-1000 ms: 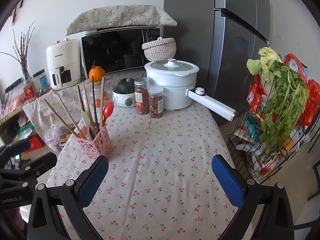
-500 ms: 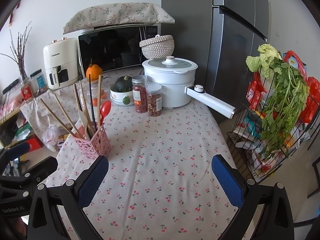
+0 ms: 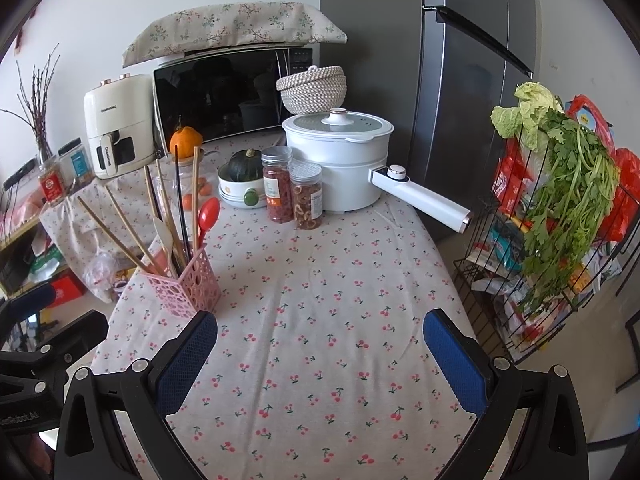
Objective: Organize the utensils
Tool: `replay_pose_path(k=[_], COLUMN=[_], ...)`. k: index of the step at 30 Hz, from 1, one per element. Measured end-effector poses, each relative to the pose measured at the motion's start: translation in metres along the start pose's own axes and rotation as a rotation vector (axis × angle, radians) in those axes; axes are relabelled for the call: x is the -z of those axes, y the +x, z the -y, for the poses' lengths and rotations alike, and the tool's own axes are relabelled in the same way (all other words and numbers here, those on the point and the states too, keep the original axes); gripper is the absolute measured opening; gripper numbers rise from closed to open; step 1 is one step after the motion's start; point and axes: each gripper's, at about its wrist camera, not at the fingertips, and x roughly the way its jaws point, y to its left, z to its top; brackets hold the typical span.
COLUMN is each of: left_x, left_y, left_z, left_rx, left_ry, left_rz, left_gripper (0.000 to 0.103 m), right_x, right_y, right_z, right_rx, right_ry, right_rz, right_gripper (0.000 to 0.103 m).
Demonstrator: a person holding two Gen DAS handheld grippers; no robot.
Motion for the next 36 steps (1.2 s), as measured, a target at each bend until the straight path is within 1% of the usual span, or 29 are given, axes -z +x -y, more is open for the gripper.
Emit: replay_pose_path(k=[36], left_x=[0.0033], left_y=[0.0024], left_z=[0.0039], left_rx=[0.006], left_ry=[0.005], left_rz=[-0.016], left_gripper=[0.102], right_x=[0.0034], right_y=[0.0034], right_z=[-0.0031], right_rx=[-0.011], right_ry=[0.011], right_rz=[-0.019], right_gripper=[0.103])
